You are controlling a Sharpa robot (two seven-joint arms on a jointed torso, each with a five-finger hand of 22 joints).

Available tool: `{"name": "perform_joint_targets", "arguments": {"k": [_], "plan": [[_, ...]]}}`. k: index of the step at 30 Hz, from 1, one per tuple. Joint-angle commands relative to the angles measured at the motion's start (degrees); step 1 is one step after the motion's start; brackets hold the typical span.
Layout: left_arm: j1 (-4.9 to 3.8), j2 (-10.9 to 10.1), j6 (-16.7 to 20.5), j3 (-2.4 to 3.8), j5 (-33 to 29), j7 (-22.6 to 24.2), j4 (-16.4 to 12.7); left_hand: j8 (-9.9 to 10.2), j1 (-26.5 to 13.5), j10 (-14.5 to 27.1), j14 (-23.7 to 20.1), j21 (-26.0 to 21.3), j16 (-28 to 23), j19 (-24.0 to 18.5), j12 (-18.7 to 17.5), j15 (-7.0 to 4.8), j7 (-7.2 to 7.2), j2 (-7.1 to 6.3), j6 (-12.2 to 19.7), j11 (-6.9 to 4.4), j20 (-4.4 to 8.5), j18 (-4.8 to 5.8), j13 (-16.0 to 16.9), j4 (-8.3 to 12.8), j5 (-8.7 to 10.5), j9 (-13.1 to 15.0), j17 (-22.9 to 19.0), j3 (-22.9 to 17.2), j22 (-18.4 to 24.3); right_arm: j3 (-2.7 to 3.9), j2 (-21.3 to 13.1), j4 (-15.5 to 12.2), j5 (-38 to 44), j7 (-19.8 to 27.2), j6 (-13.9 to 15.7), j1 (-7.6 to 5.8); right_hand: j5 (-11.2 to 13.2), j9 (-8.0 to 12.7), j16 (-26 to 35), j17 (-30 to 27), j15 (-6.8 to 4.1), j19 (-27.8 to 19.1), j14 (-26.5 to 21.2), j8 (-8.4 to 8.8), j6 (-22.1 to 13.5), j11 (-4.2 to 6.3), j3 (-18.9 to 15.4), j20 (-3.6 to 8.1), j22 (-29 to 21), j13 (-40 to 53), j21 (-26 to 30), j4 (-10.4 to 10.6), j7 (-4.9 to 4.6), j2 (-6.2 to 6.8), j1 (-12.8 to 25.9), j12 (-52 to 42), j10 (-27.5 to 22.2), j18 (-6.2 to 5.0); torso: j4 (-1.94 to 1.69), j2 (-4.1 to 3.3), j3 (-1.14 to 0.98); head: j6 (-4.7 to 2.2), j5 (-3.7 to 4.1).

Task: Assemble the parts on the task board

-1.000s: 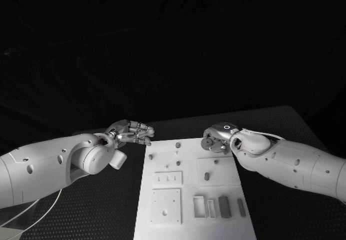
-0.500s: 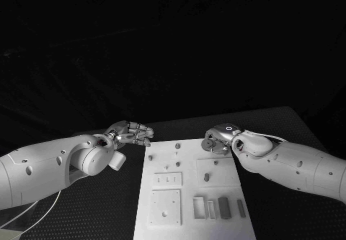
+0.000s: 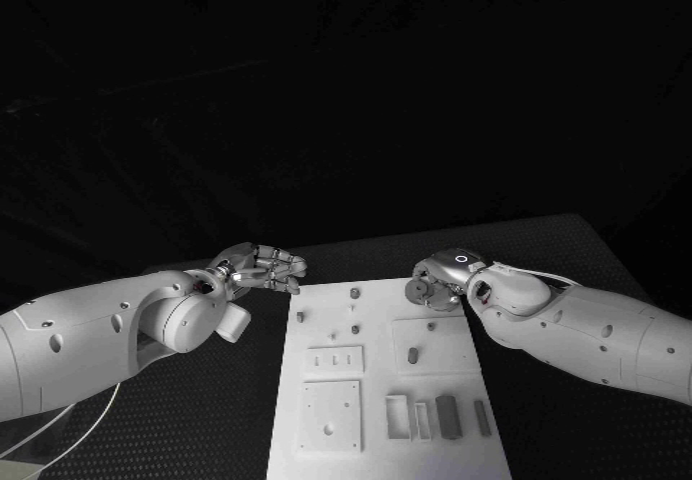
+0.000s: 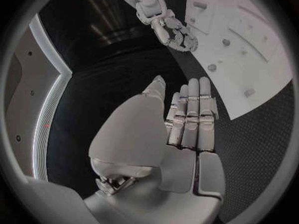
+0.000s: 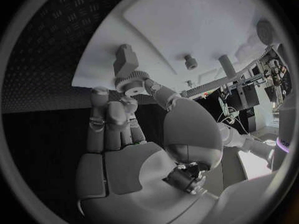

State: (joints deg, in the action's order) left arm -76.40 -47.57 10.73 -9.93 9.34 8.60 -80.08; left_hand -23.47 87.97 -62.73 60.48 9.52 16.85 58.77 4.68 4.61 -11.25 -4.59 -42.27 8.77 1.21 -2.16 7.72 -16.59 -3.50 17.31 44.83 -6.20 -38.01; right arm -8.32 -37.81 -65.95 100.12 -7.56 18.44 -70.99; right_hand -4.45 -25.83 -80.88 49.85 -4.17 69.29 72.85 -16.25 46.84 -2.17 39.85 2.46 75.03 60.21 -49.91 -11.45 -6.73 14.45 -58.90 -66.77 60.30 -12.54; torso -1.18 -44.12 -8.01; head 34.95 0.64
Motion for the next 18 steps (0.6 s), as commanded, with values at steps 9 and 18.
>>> {"name": "perform_joint_targets", "arguments": {"k": [9, 18], "plan": [[-0.07, -0.02, -0.4, 0.04, -0.02, 0.25, -0.14, 0.35, -0.35, -0.3, -0.01, -0.19, -0.41, -0.05, -0.27, 0.01, -0.67, -0.11, -0.2, 0.07, -0.12, -0.47, 0.08, 0.03, 0.08, 0.1, 0.08, 0.2, -0.06, -0.28, -0.2, 0.33, -0.51, -0.26, -3.23, 0.38, 0.16, -0.33, 0.04, -0.01, 0.05, 0.29, 0.09, -0.42, 2.8, 0.12, -0.09, 0.16, 0.93, -0.27, 0.22, -0.83, -1.8, -1.96, -1.47, -0.62, -0.15, -2.46, -0.01, 0.01, -0.07, 0.22, -0.03], [-0.07, 0.0, -0.41, 0.03, -0.02, 0.22, -0.09, 0.36, -0.35, -0.31, -0.01, -0.2, -0.43, -0.05, -0.28, 0.01, -0.67, -0.11, -0.2, 0.07, -0.11, -0.47, 0.08, 0.03, 0.08, 0.11, 0.1, 0.2, -0.07, -0.23, -0.2, 0.56, -0.85, 0.23, -4.2, 0.36, 0.17, -0.35, 0.05, 0.01, 0.1, -0.01, -0.03, -0.22, 2.51, 0.07, -0.5, 0.1, 1.02, -0.59, 0.23, -3.62, -1.86, -4.24, -2.31, -0.74, -0.27, -2.46, -0.06, -0.02, -0.07, 0.21, 0.03]]}}
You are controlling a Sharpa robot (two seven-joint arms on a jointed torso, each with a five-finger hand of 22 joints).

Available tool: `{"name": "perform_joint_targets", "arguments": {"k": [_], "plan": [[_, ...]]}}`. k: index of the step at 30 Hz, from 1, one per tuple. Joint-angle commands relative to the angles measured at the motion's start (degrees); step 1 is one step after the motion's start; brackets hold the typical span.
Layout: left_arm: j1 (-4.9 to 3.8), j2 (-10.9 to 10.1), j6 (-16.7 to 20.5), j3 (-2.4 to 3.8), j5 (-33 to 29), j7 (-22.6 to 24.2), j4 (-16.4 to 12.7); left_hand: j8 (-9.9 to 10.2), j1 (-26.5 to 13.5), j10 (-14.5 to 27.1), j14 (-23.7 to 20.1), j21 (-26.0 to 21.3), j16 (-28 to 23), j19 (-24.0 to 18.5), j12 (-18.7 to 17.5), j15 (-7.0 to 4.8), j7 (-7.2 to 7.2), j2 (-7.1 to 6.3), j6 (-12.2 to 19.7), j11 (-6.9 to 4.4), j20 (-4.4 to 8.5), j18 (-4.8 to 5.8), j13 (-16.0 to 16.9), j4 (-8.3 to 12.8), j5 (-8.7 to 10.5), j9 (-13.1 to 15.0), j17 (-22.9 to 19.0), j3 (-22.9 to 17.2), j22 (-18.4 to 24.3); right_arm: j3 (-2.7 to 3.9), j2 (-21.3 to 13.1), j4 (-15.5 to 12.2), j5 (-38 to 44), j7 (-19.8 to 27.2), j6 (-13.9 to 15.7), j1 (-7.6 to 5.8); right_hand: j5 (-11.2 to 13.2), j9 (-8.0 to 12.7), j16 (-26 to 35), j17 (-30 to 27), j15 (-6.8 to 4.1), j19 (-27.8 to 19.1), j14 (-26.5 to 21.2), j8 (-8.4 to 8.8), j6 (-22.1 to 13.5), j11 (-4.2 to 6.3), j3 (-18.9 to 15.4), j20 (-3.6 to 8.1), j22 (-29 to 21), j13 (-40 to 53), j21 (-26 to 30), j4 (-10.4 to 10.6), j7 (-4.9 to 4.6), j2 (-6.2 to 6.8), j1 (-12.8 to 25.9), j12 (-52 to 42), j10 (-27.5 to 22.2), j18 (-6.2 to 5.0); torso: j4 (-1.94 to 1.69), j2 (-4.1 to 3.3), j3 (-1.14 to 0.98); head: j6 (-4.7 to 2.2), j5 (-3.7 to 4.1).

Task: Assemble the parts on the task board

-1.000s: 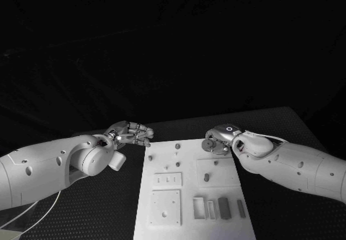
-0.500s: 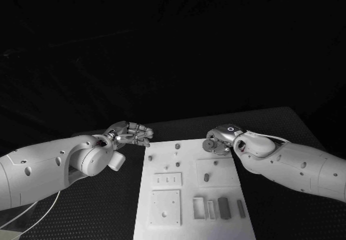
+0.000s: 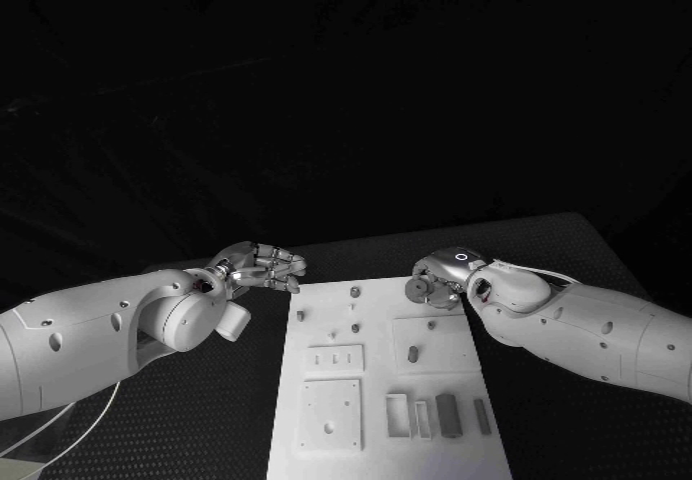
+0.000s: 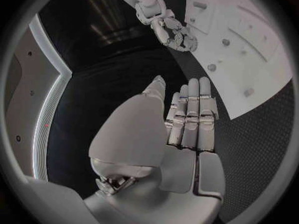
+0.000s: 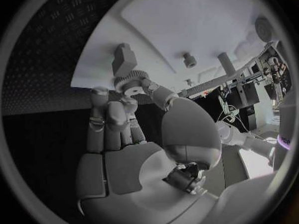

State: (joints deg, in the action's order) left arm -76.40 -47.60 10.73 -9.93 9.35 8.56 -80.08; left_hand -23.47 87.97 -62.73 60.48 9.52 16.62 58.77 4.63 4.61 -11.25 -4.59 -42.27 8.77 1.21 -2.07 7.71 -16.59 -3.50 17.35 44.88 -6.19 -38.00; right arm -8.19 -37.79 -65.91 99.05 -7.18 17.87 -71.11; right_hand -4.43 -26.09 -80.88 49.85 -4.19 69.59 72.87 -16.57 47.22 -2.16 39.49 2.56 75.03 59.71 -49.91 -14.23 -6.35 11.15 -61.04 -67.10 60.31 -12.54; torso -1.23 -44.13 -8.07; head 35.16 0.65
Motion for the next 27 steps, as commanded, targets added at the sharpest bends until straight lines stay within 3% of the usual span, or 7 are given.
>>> {"name": "perform_joint_targets", "arguments": {"k": [1, 5, 12, 27], "plan": [[-0.07, 0.02, -0.42, 0.04, -0.02, 0.25, -0.09, 0.36, -0.34, -0.31, -0.01, -0.2, -0.21, -0.05, -0.23, 0.01, -0.66, -0.11, -0.21, 0.07, -0.11, -0.56, 0.1, 0.04, 0.08, 0.07, 0.06, 0.2, -0.07, -0.36, -0.23, 0.53, 0.22, -0.12, -3.81, 0.48, 0.12, -0.1, 0.05, 0.01, 0.12, -0.35, -0.06, 0.11, 2.14, 0.05, -0.17, -0.02, 1.03, -0.15, 0.23, -1.39, -2.24, -1.41, -0.28, -0.44, -0.3, -2.46, 0.04, 0.0, -0.02, 0.02, 0.03], [-0.07, 0.03, -0.47, 0.04, -0.02, 0.15, -0.11, 0.36, -0.33, -0.31, 0.0, -0.21, -0.22, -0.05, -0.23, 0.01, -0.66, -0.12, -0.21, 0.07, -0.11, -0.56, 0.1, 0.04, 0.08, 0.07, 0.07, 0.19, -0.08, -0.36, -0.23, 0.6, 0.31, -0.01, -4.2, 0.48, 0.07, -0.17, 0.04, 0.03, 0.06, -0.53, -0.12, 0.04, 2.33, 0.12, -0.08, -0.02, 1.06, -0.26, 0.21, -2.54, -2.16, -2.5, -1.15, -0.55, -0.36, -2.46, 0.08, 0.0, -0.04, 0.06, 0.01], [-0.07, -0.02, -0.39, 0.04, -0.02, 0.06, -0.12, 0.37, -0.31, -0.31, 0.0, -0.22, -0.23, -0.05, -0.24, 0.01, -0.66, -0.13, -0.21, 0.06, -0.11, -0.57, 0.1, 0.05, 0.08, 0.08, 0.08, 0.19, -0.08, -0.36, -0.1, 0.83, 1.71, -0.19, -4.08, 0.48, 0.09, -0.43, -0.05, 0.09, -0.14, -0.73, -0.12, -0.38, 3.14, 0.34, -0.13, 0.07, 1.12, -0.37, 0.02, -2.6, -1.91, -3.05, -3.44, -0.85, -0.21, -2.46, 0.04, 0.01, -0.02, 0.14, 0.04], [-0.07, -0.18, -0.31, 0.04, -0.02, 0.03, -0.31, 0.38, -0.27, -0.35, 0.02, -0.24, -0.28, -0.04, -0.25, 0.01, -0.67, -0.14, -0.25, 0.05, -0.11, -0.57, 0.12, 0.05, 0.08, 0.12, 0.13, 0.17, -0.09, -0.34, 0.55, 0.7, 4.88, -0.65, -1.25, 0.39, 0.02, -1.58, -0.07, -0.07, -1.22, 0.19, 0.63, -2.38, 7.33, 1.59, -0.86, -0.02, 0.88, -1.1, -0.31, -1.56, -0.66, -2.33, -1.9, -1.02, 1.15, -2.46, 0.07, -0.01, 0.03, -0.01, 0.05]]}}
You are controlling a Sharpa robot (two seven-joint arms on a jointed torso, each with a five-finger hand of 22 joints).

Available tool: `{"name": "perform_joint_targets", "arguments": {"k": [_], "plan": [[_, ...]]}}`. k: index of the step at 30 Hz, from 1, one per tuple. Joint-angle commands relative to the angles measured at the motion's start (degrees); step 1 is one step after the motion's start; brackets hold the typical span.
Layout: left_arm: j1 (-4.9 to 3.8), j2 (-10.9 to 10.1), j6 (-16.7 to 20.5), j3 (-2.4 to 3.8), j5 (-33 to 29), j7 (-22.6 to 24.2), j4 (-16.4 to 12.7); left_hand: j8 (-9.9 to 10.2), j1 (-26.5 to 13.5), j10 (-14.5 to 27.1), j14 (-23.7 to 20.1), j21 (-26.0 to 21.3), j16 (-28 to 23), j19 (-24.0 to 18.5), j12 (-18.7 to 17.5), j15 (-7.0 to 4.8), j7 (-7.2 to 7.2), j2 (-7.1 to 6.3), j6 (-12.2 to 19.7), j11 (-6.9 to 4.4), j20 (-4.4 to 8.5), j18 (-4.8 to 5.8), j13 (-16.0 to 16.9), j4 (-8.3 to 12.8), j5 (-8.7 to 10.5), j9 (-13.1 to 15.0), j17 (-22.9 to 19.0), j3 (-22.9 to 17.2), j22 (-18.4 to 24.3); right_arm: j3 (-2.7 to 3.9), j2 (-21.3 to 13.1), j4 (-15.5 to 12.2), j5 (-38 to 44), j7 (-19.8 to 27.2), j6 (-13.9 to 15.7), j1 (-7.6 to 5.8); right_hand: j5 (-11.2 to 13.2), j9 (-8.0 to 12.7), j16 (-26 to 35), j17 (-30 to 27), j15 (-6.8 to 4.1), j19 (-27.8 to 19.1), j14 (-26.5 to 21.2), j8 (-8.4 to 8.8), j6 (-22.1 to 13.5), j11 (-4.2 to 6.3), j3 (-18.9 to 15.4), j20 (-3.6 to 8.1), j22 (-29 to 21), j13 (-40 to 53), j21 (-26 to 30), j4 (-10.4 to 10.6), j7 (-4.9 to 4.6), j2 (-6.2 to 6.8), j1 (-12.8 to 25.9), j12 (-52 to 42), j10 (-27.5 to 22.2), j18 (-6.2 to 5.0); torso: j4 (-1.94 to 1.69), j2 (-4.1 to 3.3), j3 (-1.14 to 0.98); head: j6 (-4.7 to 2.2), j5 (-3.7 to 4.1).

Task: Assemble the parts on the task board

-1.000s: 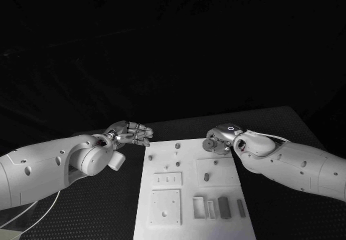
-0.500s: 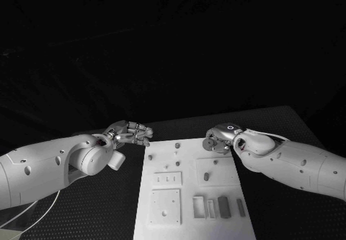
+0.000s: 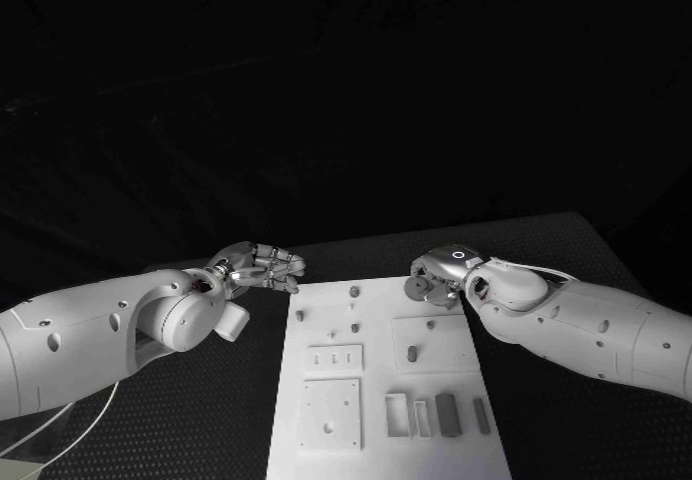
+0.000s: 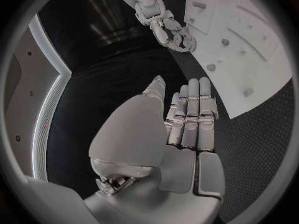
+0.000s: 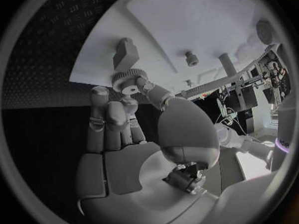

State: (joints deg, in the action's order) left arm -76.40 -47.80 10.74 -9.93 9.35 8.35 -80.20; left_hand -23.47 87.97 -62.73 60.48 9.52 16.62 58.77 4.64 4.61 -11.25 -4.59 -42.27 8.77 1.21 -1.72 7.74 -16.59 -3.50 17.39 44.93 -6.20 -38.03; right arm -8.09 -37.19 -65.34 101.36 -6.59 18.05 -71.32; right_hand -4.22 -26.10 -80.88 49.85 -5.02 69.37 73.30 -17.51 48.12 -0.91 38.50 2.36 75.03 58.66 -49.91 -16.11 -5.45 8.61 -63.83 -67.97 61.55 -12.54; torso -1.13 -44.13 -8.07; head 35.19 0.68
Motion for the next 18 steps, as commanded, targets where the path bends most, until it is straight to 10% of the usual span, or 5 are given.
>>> {"name": "perform_joint_targets", "arguments": {"k": [1, 18], "plan": [[-0.07, 0.02, -0.3, 0.04, -0.02, 0.25, -0.18, 0.38, -0.27, -0.36, 0.02, -0.24, -0.29, -0.04, -0.27, 0.01, -0.67, -0.14, -0.25, 0.05, -0.11, -0.91, 0.09, 0.05, 0.08, 0.08, 0.09, 0.17, -0.06, -0.45, -0.05, -0.01, 2.71, -1.4, -1.19, 0.54, -0.2, -1.67, -0.08, -0.08, -0.48, 0.55, 0.29, -1.6, 6.75, 0.41, 0.14, 0.2, 0.86, -0.11, -0.33, 0.65, -1.43, 0.54, 1.22, -0.16, 0.06, -2.46, -0.04, -0.01, 0.03, -0.05, 0.02], [-0.07, -0.11, -0.01, 0.04, -0.01, 0.36, 0.1, 0.4, -0.24, -0.39, 0.03, -0.28, -0.34, -0.03, -0.28, 0.01, -0.67, -0.15, -0.27, 0.04, -0.11, -0.91, 0.11, 0.05, 0.08, 0.11, 0.13, 0.17, -0.07, 0.11, -0.94, -7.42, 7.04, -4.14, 1.11, -1.2, -0.18, -2.04, -0.05, -0.13, -0.92, 1.17, 0.61, -1.71, 7.4, 0.8, 0.99, 0.59, 0.78, -0.54, -0.26, 1.77, -1.03, 1.71, 1.56, -0.03, 0.81, -2.46, -0.08, -0.01, 0.1, -0.38, 0.01]]}}
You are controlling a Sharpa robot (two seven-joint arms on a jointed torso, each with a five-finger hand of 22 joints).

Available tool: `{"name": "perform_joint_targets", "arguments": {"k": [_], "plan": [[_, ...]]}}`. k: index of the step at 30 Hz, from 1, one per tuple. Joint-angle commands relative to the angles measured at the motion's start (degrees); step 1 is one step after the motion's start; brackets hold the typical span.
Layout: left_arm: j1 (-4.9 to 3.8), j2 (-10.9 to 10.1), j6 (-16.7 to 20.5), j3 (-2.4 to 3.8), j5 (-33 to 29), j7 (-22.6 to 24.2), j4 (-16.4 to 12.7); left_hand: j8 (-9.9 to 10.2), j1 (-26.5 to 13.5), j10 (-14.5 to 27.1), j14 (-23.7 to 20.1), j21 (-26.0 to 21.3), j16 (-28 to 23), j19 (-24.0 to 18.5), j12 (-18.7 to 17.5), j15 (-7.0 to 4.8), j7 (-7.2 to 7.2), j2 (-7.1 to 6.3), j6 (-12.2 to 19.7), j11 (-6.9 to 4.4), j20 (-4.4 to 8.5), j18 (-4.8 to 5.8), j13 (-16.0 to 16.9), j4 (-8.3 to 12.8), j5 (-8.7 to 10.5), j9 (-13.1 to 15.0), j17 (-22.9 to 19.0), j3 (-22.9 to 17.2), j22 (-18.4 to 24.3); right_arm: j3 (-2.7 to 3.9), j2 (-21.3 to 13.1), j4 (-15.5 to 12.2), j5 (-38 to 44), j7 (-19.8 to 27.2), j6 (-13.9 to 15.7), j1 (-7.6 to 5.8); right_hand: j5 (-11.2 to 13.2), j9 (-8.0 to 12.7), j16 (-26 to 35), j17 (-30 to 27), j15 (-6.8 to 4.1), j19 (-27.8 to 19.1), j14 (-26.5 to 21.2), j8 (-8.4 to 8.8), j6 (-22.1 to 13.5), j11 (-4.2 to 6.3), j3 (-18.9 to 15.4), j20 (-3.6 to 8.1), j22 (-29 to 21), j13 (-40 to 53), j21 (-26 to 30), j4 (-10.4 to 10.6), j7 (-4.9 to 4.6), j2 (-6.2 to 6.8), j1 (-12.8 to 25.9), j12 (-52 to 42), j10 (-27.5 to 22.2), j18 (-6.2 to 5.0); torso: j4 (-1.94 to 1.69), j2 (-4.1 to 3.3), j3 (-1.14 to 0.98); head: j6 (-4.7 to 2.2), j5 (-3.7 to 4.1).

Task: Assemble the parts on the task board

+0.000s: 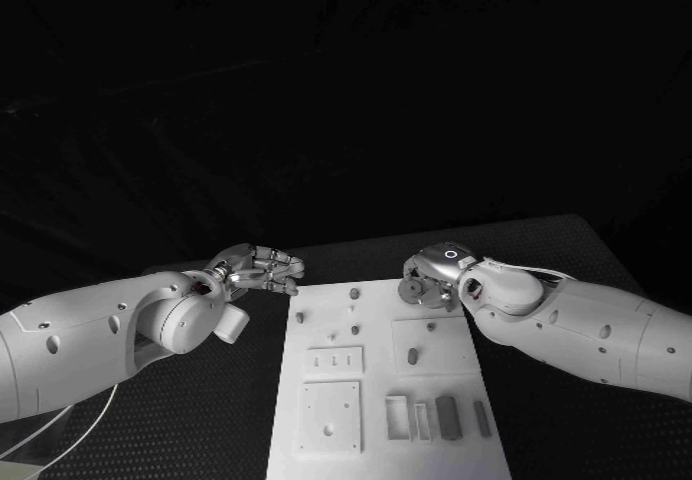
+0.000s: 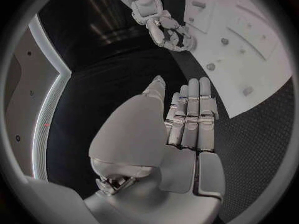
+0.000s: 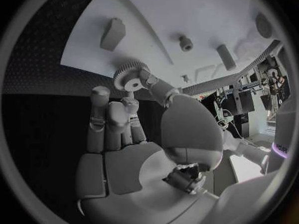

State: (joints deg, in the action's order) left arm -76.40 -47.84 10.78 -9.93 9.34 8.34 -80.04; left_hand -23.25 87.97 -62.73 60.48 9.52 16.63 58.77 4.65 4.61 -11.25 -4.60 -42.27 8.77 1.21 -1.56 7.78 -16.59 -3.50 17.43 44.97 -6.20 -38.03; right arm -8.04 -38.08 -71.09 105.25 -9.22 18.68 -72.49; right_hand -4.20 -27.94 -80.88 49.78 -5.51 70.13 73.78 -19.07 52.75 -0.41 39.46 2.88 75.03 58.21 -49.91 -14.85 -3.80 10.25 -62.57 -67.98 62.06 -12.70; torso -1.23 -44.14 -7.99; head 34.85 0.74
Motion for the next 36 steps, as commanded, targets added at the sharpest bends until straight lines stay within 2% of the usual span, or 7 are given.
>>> {"name": "perform_joint_targets", "arguments": {"k": [1, 5, 9, 17, 26, 31, 36], "plan": [[-0.07, -0.08, -0.05, 0.04, -0.01, 0.36, -0.06, 0.19, -0.24, -0.39, 0.03, -0.28, -0.34, -0.03, -0.28, 0.01, -0.66, -0.15, -0.27, 0.04, -0.11, -1.07, 0.07, 0.05, 0.08, 0.07, 0.09, 0.17, -0.07, 0.06, -0.04, -1.78, 3.19, -1.53, 0.49, -0.04, -0.19, -0.21, -0.05, -0.06, -0.43, 0.42, 0.13, -0.15, 2.78, 0.3, 0.04, 0.08, 0.78, -0.1, -0.26, 0.53, -2.68, 0.1, 0.31, -0.01, 0.32, -2.3, 0.02, 0.0, 0.01, -0.04, -0.05], [-0.07, -0.05, -0.04, 0.05, -0.01, 0.4, -0.06, 0.19, -0.24, -0.4, 0.04, -0.28, -0.36, -0.03, -0.29, 0.01, -0.66, -0.16, -0.28, 0.04, -0.11, -1.07, 0.07, 0.05, 0.08, 0.07, 0.1, 0.17, -0.07, 0.08, 0.44, -3.41, 4.13, -2.09, 0.69, -0.05, -0.18, -0.26, -0.04, -0.06, -0.46, 0.51, 0.16, -0.11, 2.81, 0.32, 0.16, 0.12, 0.77, -0.18, -0.23, 0.84, -2.65, 0.42, 0.41, 0.02, 0.43, -2.3, 0.06, -0.01, 0.0, -0.07, -0.17], [-0.07, -0.04, -0.05, 0.05, -0.01, 0.38, -0.07, 0.2, -0.24, -0.4, 0.04, -0.29, -0.37, -0.03, -0.29, 0.01, -0.66, -0.16, -0.28, 0.04, -0.11, -1.06, 0.07, 0.05, 0.08, 0.08, 0.11, 0.17, -0.08, 0.08, 1.16, -4.27, 4.87, -2.51, 0.61, -0.05, -0.18, -0.3, -0.04, -0.06, -0.47, 0.57, 0.18, -0.08, 2.83, 0.34, 0.25, 0.16, 0.77, -0.23, -0.22, 1.04, -2.64, 0.64, 0.44, 0.05, 0.49, -2.3, -0.1, -0.02, 0.03, -0.07, -0.22], [-0.07, 0.07, 0.04, 0.05, -0.01, 0.32, -0.07, 0.21, -0.23, -0.41, 0.05, -0.3, -0.39, -0.03, -0.31, 0.01, -0.66, -0.17, -0.29, 0.04, -0.12, -1.06, 0.08, 0.05, 0.08, 0.1, 0.13, 0.17, -0.08, 0.08, 3.09, -5.78, 6.22, -3.74, 0.76, -0.05, -0.17, -0.35, -0.02, -0.06, -0.49, 0.65, 0.21, 0.04, 2.75, 0.34, 0.4, 0.21, 0.77, -0.33, -0.17, 1.52, -2.65, 1.08, 0.54, 0.12, 0.57, -2.3, -0.04, 0.0, 0.03, 0.02, -0.65], [-0.08, 0.31, 0.09, 0.05, 0.0, 0.33, 0.04, 0.21, -0.22, -0.41, 0.06, -0.3, -0.4, -0.02, -0.31, 0.01, -0.67, -0.17, -0.29, 0.04, -0.11, -1.07, 0.08, 0.05, 0.08, 0.1, 0.13, 0.16, -0.09, 0.01, 6.52, -3.49, 6.51, -4.02, 0.48, 0.0, -0.17, -0.34, -0.02, -0.05, -0.49, 0.67, 0.21, 0.1, 2.68, 0.33, 0.44, 0.22, 0.77, -0.35, -0.16, 1.61, -2.66, 1.18, 0.54, 0.13, 0.58, -2.3, -0.13, -0.04, 0.01, 0.0, -0.85], [-0.08, 0.52, 0.3, 0.05, 0.01, 0.16, 0.19, 0.22, -0.16, -0.42, 0.07, -0.31, -0.42, 0.0, -0.31, 0.01, -0.67, -0.11, -0.3, 0.03, -0.1, -1.08, 0.09, 0.06, 0.07, 0.11, 0.16, 0.12, -0.1, -0.06, 8.16, -1.93, 6.61, -4.0, 0.57, 0.22, -0.18, -0.35, -0.02, -0.05, -0.48, 0.68, 0.22, 0.13, 2.65, 0.32, 0.48, 0.23, 0.77, -0.36, -0.15, 1.68, -2.67, 1.21, 0.52, 0.14, 0.59, -2.3, -0.48, -0.14, 0.03, 0.09, -0.87], [-0.07, 0.58, 0.21, 0.05, 0.01, 0.26, 0.31, 0.23, -0.14, -0.42, 0.08, -0.31, -0.43, 0.01, -0.32, 0.0, -0.68, -0.1, -0.31, 0.03, -0.1, -1.08, 0.09, 0.06, 0.07, 0.12, 0.17, 0.1, -0.1, -0.16, 9.61, -0.73, 7.83, -4.13, 0.33, 0.85, -0.15, -0.35, -0.01, -0.05, -0.45, 0.69, 0.22, 0.28, 2.47, 0.28, 0.52, 0.26, 0.77, -0.41, -0.1, 1.84, -2.71, 1.59, 0.52, 0.17, 0.61, -2.3, -0.92, -0.26, 0.19, 0.16, -0.74]]}}
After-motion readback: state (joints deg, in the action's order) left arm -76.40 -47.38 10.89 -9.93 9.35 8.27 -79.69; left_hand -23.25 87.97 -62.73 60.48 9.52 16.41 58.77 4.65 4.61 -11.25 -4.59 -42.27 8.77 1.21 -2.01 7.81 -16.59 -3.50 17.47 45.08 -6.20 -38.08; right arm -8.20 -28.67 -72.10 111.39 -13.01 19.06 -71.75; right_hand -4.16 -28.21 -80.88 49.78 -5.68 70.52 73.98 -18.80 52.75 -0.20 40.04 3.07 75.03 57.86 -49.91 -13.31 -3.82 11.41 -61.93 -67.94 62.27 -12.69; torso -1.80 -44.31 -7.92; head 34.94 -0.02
